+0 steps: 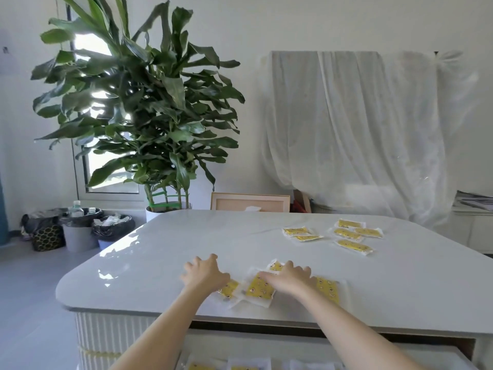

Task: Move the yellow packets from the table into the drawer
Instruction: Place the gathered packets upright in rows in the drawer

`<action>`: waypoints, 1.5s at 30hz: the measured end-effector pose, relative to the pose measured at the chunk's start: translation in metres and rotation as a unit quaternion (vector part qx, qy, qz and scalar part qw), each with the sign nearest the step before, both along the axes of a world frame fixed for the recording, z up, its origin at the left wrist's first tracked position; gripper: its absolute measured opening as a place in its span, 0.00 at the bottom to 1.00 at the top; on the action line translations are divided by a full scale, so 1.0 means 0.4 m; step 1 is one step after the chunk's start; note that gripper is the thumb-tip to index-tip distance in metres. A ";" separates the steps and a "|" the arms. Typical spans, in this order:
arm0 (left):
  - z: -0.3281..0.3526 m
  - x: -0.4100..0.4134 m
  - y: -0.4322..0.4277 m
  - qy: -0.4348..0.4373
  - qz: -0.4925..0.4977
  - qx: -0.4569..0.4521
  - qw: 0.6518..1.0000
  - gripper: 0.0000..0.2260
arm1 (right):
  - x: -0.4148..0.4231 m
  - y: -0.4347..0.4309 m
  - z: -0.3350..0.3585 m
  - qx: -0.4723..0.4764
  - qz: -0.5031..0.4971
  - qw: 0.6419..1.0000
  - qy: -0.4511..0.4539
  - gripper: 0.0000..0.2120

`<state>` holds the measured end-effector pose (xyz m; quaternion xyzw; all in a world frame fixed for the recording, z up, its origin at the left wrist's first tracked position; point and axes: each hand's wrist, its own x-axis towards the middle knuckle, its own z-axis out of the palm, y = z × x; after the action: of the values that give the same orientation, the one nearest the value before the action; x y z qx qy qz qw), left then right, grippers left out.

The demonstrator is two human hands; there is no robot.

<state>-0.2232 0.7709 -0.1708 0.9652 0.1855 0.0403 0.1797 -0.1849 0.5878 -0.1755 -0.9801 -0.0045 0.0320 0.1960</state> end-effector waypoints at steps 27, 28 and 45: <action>-0.036 0.079 0.066 -0.048 0.046 -0.553 0.830 0.32 | 0.140 -0.059 -0.038 0.155 0.017 0.988 0.014 0.17; -0.042 0.085 0.067 -0.047 0.044 -0.549 0.833 0.28 | 0.138 -0.052 -0.035 0.155 0.022 0.988 0.015 0.17; -0.033 -0.054 0.020 0.016 -0.047 -0.494 0.868 0.26 | -0.013 -0.040 0.028 0.273 0.104 0.955 0.056 0.11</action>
<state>-0.2450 0.7789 -0.1839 0.7585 0.1379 -0.0802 0.6318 -0.1900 0.5717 -0.1642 -0.8798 -0.1045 0.1045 0.4517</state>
